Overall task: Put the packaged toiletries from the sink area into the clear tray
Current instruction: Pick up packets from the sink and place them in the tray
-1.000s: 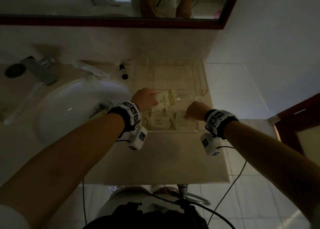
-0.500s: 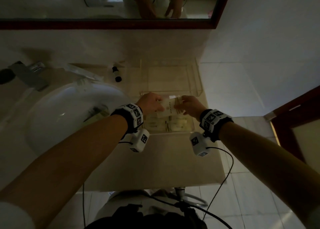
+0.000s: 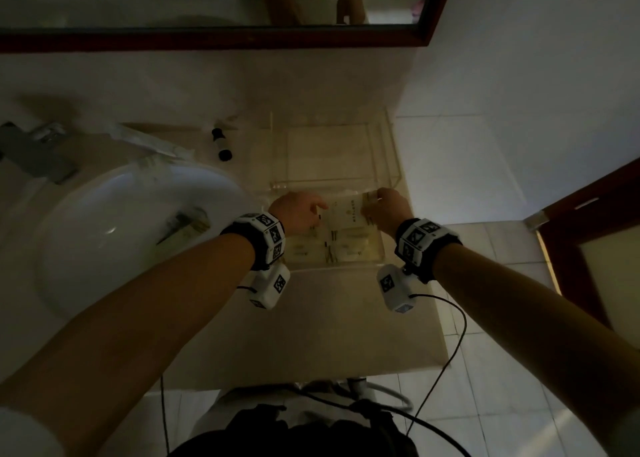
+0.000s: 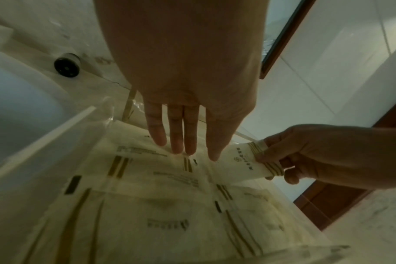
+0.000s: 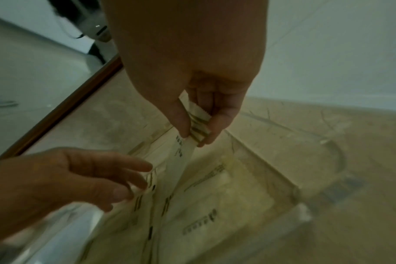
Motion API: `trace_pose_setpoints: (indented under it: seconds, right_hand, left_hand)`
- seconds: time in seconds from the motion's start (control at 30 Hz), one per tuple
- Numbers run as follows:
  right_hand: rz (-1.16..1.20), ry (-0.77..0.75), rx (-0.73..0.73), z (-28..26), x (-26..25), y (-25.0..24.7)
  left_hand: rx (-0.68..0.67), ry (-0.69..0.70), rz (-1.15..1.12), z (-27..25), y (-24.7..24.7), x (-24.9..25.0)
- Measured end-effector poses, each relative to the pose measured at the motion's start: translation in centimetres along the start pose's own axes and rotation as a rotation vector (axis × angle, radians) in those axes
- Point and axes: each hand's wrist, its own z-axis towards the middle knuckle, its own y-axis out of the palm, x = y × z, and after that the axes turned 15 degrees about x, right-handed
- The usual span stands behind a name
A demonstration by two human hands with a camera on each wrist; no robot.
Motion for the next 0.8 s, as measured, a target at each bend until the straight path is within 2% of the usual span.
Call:
trace_pose_setpoints:
  seconds: [0.13, 0.3, 0.43, 0.57, 0.8]
  right_hand:
    - [-0.179, -0.144, 0.034, -1.0, -0.2, -0.3]
    - [-0.395, -0.266, 0.076, -1.0, -0.4, -0.5]
    - [-0.464, -0.367, 0.067, -0.8, -0.4, 0.2]
    - [-0.510, -0.389, -0.048, -0.4, -0.5, 1.1]
    - [-0.543, -0.359, -0.065, -0.1, -0.9, 2.6]
  left_hand:
    - [-0.054, 0.082, 0.119, 0.2, 0.4, 0.0]
    - [-0.021, 0.096, 0.243, 0.5, 0.7, -0.2]
    - [-0.026, 0.133, 0.310, 0.3, 0.8, -0.9]
    - [-0.036, 0.169, 0.348, 0.0, 0.8, -1.3]
    - [-0.025, 0.178, 0.333, -0.4, 1.0, -1.9]
